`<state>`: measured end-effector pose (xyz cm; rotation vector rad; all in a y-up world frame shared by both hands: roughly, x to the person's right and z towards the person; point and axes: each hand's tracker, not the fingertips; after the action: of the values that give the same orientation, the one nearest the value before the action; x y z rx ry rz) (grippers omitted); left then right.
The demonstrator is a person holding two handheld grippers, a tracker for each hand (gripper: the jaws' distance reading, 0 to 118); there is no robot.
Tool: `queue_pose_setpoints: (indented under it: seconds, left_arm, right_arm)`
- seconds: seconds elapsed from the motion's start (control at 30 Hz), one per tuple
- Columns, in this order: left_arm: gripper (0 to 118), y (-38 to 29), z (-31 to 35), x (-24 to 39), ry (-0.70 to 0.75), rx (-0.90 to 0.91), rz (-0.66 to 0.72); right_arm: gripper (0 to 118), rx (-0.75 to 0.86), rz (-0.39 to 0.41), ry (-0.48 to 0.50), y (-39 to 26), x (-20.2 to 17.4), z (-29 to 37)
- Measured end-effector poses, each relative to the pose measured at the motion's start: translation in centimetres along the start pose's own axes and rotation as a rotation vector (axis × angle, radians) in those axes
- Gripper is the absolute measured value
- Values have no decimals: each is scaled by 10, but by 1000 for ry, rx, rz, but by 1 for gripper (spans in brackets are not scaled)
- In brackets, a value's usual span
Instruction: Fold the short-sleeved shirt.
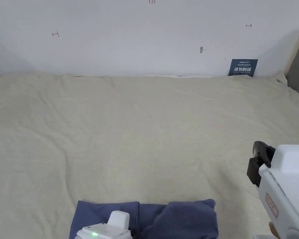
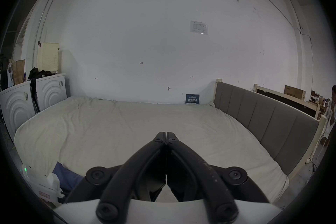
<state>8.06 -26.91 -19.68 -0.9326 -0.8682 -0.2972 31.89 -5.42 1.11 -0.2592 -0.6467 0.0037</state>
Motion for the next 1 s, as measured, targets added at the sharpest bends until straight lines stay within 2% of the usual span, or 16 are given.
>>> queue_pose_setpoints:
  seconds: [0.2,0.43,0.57,0.6,0.63,0.67,0.7,0.73,0.77,0.8,1.0]
  left_arm:
    - [0,2,4,-14,-34,4,90]
    - [0,29,62,-62,-138,139,237]
    - [3,33,84,-123,-244,149,429]
    - [7,32,89,-139,-269,149,480]
    - [21,30,92,-153,-280,142,527]
    - [40,28,93,-166,-281,128,555]
    - [65,25,94,-177,-274,127,587]
    - [95,21,93,-187,-269,123,608]
    - [113,19,92,-194,-270,109,615]
    - [118,16,94,-195,-270,107,637]
    - [117,-1,62,-226,-315,21,720]
  right_arm:
    - [2,1,-2,2,0,0,1]
    - [2,11,2,15,5,-5,0]
    - [2,13,3,25,6,-9,-1]
    - [2,13,5,26,6,-11,-1]
    - [2,12,10,28,6,-12,-2]
    - [2,9,12,29,6,-13,-2]
    - [2,7,12,30,5,-15,-4]
    - [2,4,12,33,5,-17,-5]
    - [2,1,12,34,5,-18,-6]
    - [2,-2,13,35,4,-20,-7]
    - [2,-20,35,42,3,-30,-14]
